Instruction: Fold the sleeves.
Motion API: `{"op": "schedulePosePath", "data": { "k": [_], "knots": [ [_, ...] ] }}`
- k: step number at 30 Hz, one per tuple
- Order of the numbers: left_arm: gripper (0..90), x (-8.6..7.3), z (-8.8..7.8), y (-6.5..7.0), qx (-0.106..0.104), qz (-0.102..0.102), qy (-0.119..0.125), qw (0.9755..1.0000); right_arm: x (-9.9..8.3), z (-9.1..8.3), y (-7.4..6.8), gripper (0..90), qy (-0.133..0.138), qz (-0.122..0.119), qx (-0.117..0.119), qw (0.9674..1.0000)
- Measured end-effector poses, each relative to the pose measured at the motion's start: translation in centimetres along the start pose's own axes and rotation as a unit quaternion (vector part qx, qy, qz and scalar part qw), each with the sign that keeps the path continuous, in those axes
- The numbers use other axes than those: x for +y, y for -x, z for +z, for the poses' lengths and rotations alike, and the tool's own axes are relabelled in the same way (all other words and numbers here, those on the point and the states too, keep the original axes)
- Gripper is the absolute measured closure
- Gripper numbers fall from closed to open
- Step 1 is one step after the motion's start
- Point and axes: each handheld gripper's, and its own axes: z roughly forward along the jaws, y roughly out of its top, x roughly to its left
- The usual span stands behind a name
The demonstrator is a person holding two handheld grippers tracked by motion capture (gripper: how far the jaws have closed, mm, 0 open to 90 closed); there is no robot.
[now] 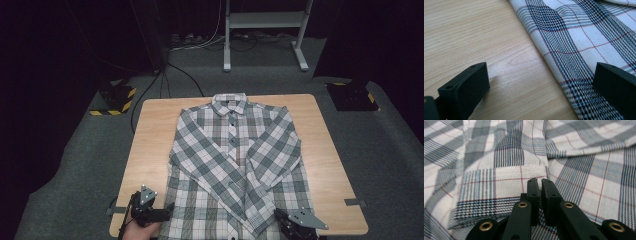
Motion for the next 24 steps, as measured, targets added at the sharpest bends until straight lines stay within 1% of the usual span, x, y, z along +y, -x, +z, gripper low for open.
{"op": "schedulePosePath", "data": {
  "k": [1,5,14,20,24],
  "knots": [
    [0.8,0.0,0.0,0.0,0.0,0.0,0.0,1.0,0.4,-0.3,-0.3,84.7,0.011,-0.008,0.001,0.9999],
    [0.8,0.0,0.0,0.0,0.001,-0.001,0.0,1.0,1.3,-0.6,-1.2,84.9,0.022,-0.024,0.005,0.9995],
    [0.7,0.0,0.0,0.0,0.0,-0.001,0.0,1.0,3.7,-0.4,-3.5,85.0,0.048,-0.051,0.025,0.9972],
    [0.7,0.0,0.0,0.0,0.0,0.0,0.0,1.0,5.5,0.0,-5.3,85.2,0.063,-0.072,0.045,0.9944],
    [0.7,0.0,0.0,0.0,0.0,0.0,0.0,1.0,6.9,0.5,-6.9,85.2,0.071,-0.093,0.062,0.9912]
  ]
}}
